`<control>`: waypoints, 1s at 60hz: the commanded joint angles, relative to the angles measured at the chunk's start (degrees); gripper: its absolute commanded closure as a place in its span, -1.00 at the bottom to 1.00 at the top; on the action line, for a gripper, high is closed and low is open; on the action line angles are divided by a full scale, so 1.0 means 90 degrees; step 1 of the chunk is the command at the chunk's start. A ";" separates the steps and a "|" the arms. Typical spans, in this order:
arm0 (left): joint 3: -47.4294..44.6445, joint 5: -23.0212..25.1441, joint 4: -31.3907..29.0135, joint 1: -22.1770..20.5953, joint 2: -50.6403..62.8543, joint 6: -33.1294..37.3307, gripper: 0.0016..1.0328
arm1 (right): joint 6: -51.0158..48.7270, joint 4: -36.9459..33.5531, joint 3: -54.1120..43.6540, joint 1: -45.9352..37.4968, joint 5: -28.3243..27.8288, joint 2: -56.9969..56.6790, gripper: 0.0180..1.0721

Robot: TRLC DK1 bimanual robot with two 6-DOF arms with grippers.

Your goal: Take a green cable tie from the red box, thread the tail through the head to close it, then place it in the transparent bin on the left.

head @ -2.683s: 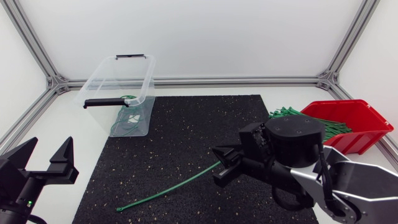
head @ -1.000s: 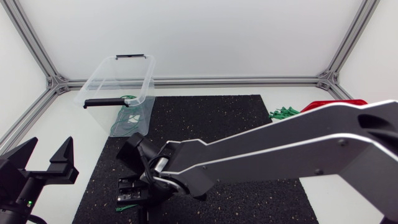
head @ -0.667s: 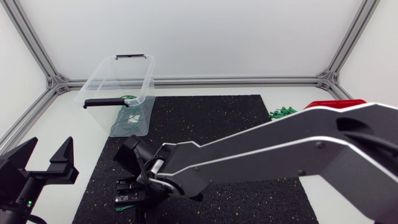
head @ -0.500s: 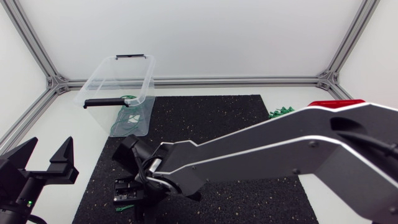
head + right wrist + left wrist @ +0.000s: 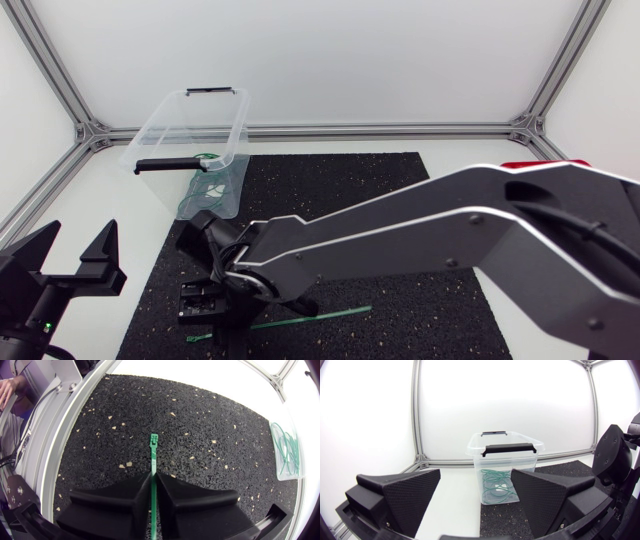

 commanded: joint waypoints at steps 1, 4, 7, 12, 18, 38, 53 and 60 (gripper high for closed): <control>-0.0249 -0.0026 -0.0140 -0.0012 0.0040 -0.0153 -0.91 | -0.0083 0.0002 -0.0018 -0.0189 0.0197 0.0340 0.84; -0.0249 -0.0026 -0.0140 -0.0012 0.0040 -0.0153 -0.91 | -0.0083 0.0002 -0.0047 -0.0208 0.0197 0.0281 0.86; -0.0249 -0.0026 -0.0140 -0.0012 0.0040 -0.0153 -0.91 | -0.0102 -0.0017 -0.0115 -0.0228 0.0207 0.0183 0.87; -0.0249 -0.0026 -0.0140 -0.0012 0.0040 -0.0153 -0.91 | -0.0122 -0.0017 -0.0242 -0.0286 0.0207 -0.0061 0.87; -0.0249 -0.0026 -0.0140 -0.0012 0.0030 -0.0153 -0.91 | -0.0161 -0.0076 -0.0399 -0.0394 0.0207 -0.0324 0.88; -0.0249 -0.0026 -0.0140 -0.0002 0.0001 -0.0153 -0.91 | -0.0229 -0.0213 -0.1190 -0.0824 0.0080 -0.1360 0.88; -0.0249 -0.0007 -0.0081 -0.0461 -0.0048 -0.0134 -0.91 | -0.0210 -0.0642 -0.1639 -0.1449 -0.0496 -0.2229 0.89; -0.0083 0.0003 -0.0130 -0.0978 -0.0038 -0.0153 -0.91 | -0.0190 -0.0867 -0.1776 -0.1742 -0.0731 -0.2600 0.89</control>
